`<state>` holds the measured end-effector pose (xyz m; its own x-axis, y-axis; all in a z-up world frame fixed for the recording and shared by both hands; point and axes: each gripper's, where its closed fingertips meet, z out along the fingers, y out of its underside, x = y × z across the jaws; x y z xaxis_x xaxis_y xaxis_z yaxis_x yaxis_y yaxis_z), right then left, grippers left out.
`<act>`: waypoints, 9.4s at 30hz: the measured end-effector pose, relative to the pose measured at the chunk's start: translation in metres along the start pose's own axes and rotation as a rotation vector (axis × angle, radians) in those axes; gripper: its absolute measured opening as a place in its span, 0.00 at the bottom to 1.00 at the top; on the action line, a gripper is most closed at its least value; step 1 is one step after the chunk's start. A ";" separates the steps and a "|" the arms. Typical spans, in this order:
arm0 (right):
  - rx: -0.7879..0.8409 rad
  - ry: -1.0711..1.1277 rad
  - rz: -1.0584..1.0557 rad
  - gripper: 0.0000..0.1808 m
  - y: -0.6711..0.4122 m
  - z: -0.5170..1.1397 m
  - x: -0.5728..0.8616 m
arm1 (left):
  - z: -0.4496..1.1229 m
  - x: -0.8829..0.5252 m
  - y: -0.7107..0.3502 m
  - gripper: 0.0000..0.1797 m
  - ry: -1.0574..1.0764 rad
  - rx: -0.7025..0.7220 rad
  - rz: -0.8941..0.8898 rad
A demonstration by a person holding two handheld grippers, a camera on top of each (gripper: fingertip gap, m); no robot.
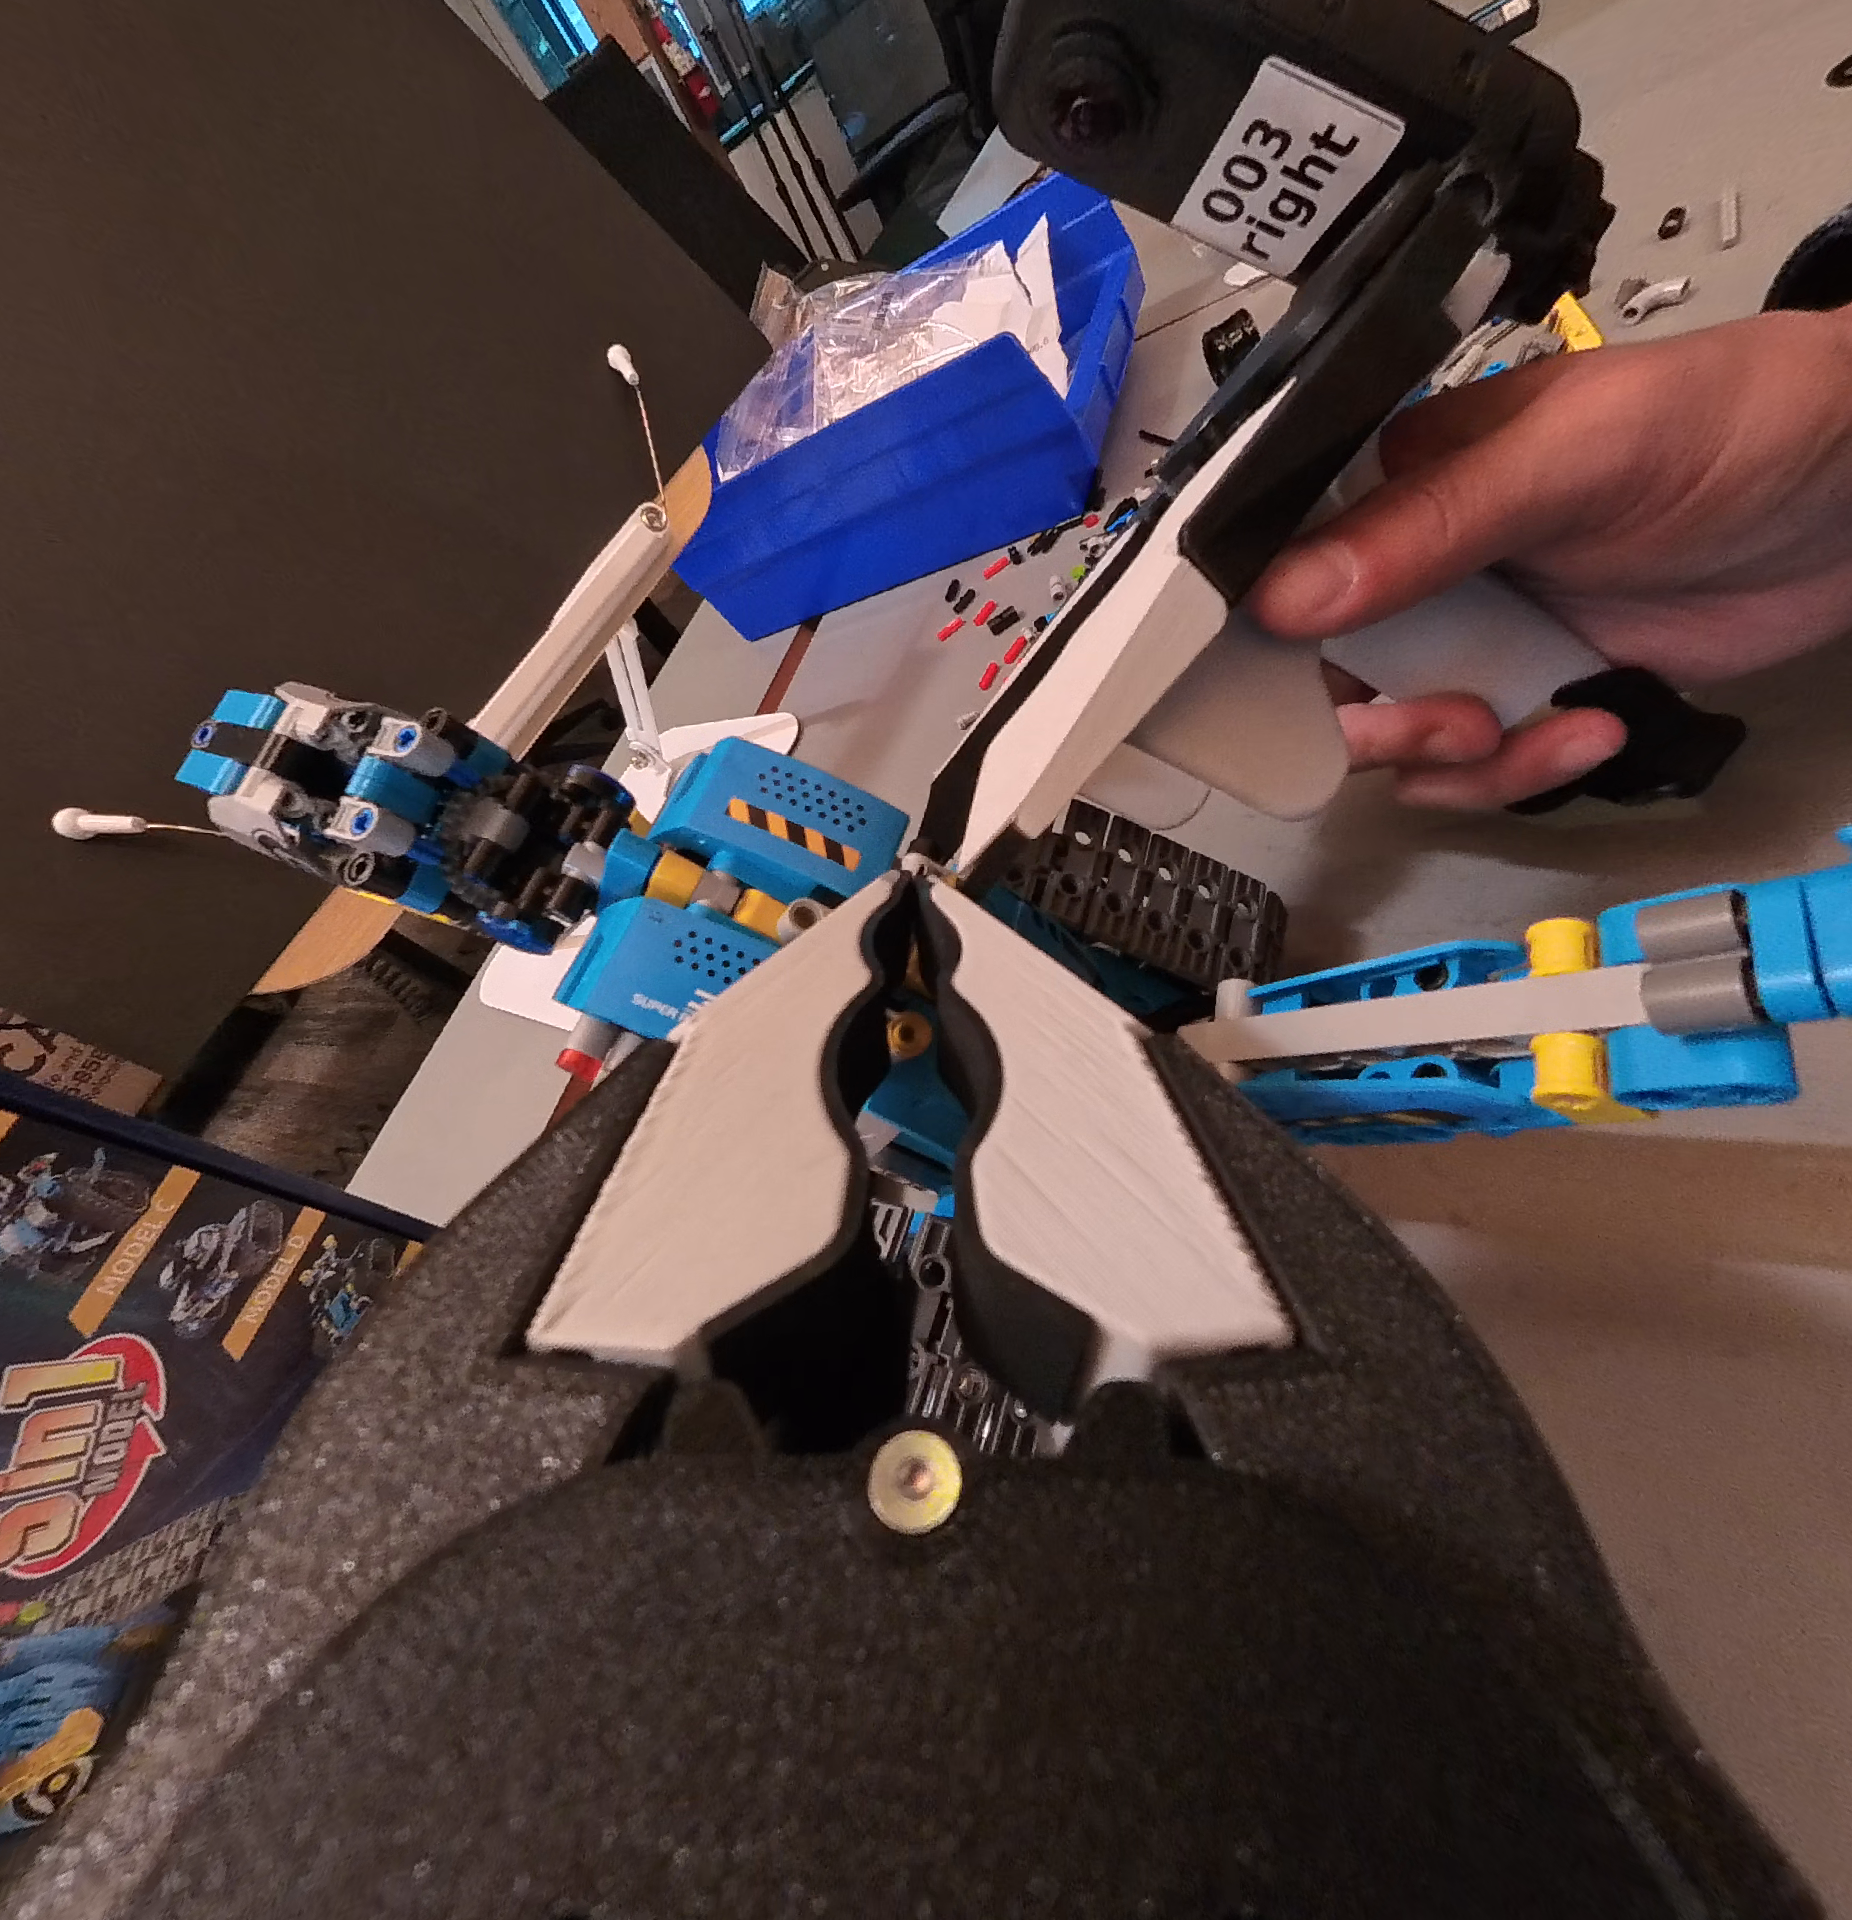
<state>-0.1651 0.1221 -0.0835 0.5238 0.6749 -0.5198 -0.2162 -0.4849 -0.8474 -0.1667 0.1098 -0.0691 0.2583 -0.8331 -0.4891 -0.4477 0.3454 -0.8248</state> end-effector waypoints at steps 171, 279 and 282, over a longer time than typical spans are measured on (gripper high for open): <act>-0.072 -0.119 0.038 0.11 0.000 -0.012 -0.004 | -0.015 -0.046 0.034 0.43 0.177 0.080 -0.664; -0.148 -0.174 -0.313 0.05 0.068 -0.024 -0.206 | -0.278 0.049 0.221 0.18 -0.307 -0.671 -0.832; -0.269 -0.196 -0.333 0.06 0.093 -0.004 -0.206 | -0.277 0.053 0.218 0.13 -0.293 -0.674 -0.825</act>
<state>-0.2895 -0.0642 -0.0551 0.3569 0.8981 -0.2569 0.1722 -0.3336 -0.9269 -0.4874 0.0217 -0.1959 0.8452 -0.5342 0.0184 -0.3964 -0.6495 -0.6488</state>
